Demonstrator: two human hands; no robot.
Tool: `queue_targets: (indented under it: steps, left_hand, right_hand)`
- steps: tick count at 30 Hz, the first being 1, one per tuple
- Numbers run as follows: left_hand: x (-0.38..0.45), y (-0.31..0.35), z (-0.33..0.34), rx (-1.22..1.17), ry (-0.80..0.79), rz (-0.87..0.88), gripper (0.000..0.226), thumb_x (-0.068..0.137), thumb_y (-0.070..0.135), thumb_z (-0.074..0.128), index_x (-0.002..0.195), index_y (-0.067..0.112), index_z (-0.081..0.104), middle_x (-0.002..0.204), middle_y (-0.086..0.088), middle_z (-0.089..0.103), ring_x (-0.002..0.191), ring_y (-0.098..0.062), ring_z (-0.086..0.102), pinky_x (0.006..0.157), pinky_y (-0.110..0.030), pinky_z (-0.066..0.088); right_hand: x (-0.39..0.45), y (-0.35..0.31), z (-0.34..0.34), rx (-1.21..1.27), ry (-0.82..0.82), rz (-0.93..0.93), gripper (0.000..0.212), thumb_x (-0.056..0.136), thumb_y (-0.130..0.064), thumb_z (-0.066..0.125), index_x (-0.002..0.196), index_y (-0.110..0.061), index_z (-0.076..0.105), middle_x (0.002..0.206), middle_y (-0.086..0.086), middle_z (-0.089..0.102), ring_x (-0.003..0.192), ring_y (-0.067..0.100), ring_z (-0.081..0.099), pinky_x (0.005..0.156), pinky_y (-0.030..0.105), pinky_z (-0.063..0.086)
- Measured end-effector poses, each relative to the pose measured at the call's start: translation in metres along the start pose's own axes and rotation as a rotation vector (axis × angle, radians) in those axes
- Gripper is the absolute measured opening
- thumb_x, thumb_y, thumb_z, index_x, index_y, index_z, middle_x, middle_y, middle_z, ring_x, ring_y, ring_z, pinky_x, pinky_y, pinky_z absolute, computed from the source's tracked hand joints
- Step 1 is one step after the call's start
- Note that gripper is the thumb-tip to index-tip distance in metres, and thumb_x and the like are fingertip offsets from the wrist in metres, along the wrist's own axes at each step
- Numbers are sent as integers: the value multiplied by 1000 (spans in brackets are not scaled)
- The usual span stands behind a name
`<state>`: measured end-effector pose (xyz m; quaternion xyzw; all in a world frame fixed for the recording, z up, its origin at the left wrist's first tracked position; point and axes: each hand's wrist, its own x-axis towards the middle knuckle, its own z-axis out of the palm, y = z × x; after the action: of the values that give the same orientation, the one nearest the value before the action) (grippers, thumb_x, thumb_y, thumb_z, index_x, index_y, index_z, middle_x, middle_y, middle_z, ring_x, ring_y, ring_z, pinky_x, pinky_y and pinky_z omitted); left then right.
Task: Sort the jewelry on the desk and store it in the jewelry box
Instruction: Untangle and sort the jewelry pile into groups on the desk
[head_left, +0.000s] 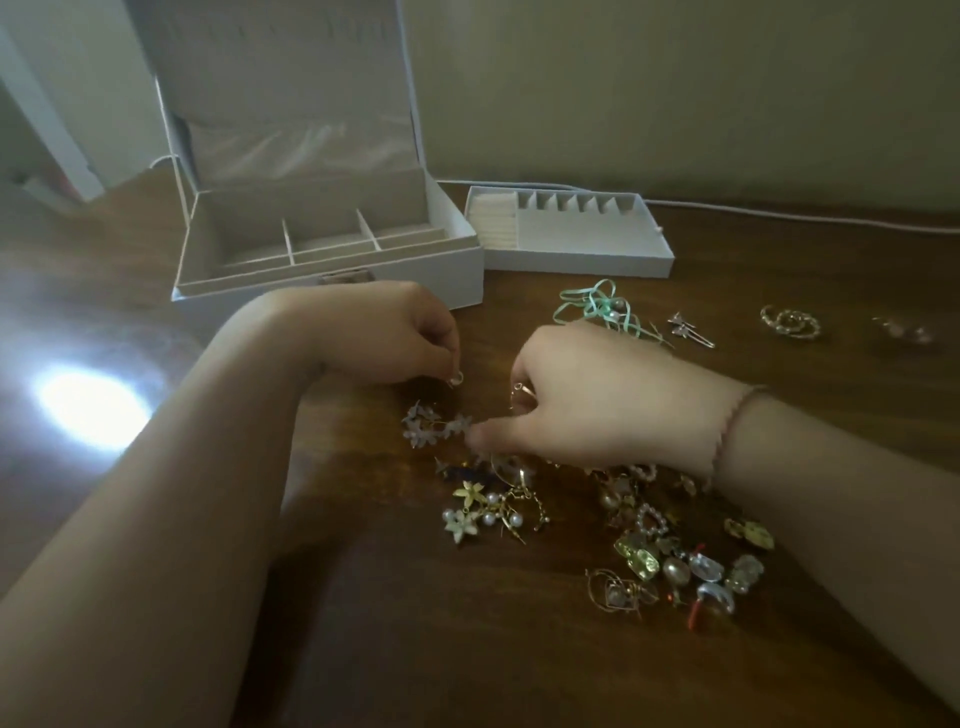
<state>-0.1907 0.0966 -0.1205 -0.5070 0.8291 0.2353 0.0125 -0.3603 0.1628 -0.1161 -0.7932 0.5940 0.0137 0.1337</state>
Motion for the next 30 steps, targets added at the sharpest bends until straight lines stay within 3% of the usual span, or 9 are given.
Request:
queue_targets:
  steps: [3,7,11,13,17,21,26,30]
  left_hand:
    - [2,1,3,50,-25,-17,12,94,32,61,86,28,69,80,11,63,69,-4,55,66,-24,40]
    - [1,1,1,18,-7,12,12,93,32,61,86,29,70,76,14,60,66,-3,53,63,-23,38]
    - [-1,2,-1,-120,26,100,12,92,31,62,83,33,70,68,18,62,62,1,54,64,-23,39]
    - [-2,3,-1,-193,16,152,15,92,27,62,80,34,70,67,20,62,60,5,55,66,-23,40]
    - [-3,10,3,-241,5,214,16,91,26,62,80,35,69,77,11,66,68,-2,57,71,-28,48]
    - [-3,23,9,-240,15,250,15,93,27,60,82,33,68,77,6,64,63,-3,54,66,-27,46]
    - [-7,37,13,-304,-18,334,14,93,30,60,81,31,66,69,9,60,56,-5,50,56,-23,43]
    - [-11,39,11,-120,-117,320,11,90,26,67,80,30,68,66,16,61,56,2,52,56,-13,41]
  right_hand:
    - [4,-7,2,46,-68,-17,38,82,-53,64,75,-16,67,68,-1,62,63,16,59,54,31,47]
    - [2,-2,-2,271,-59,-6,27,88,-38,62,78,-15,73,61,1,57,51,12,49,49,29,43]
    - [-12,23,-15,874,-178,-21,26,89,-36,61,73,-15,60,61,-1,44,50,10,38,47,26,29]
    - [-19,38,-17,1098,-205,-58,28,89,-35,56,74,-12,54,64,-1,44,53,10,41,47,23,30]
    - [-34,61,-19,1593,-25,-25,26,82,-25,43,58,-14,43,70,6,49,57,16,46,45,24,38]
    - [-47,78,-14,1640,201,65,26,82,-21,37,57,-15,36,64,13,55,56,23,53,46,26,43]
    - [-46,62,6,1773,152,13,21,78,-23,39,59,-17,33,51,6,40,44,18,36,42,23,30]
    - [-37,55,3,2043,157,82,24,86,-21,35,63,-16,38,54,2,40,44,14,36,42,22,27]
